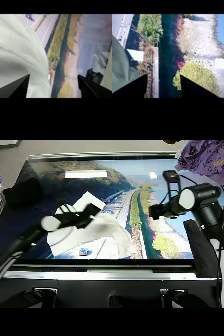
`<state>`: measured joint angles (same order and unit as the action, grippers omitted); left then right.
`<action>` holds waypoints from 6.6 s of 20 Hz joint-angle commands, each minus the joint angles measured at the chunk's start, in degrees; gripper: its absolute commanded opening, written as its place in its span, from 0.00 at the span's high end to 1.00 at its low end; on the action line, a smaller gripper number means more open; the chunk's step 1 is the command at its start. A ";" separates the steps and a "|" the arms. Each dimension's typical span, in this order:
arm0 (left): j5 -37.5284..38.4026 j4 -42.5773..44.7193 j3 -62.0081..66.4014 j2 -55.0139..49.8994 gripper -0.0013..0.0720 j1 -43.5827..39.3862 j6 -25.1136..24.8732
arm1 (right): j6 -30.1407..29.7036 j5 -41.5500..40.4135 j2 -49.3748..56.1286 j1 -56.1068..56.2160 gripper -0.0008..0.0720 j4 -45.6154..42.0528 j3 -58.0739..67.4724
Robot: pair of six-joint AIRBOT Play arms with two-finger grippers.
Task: Fold the clothes and pants, and hang the long-sleeved shirts on hangers.
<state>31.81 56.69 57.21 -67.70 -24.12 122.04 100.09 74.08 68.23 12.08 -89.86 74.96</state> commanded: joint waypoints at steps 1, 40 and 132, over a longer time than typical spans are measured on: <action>6.84 -0.13 0.02 8.37 0.01 10.14 -7.13 | -4.07 -4.50 0.98 -10.88 0.34 20.15 -9.33; 29.90 1.57 -22.75 4.94 0.00 55.52 -31.61 | -3.80 -12.15 2.38 -5.46 0.95 39.19 -37.90; 44.13 -3.80 -8.98 -1.66 0.27 73.31 -37.70 | -36.63 -5.51 9.46 -32.48 0.26 43.41 -32.74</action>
<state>76.27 53.65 49.34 -69.87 48.58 84.82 67.75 72.01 75.55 -19.86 -50.96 44.18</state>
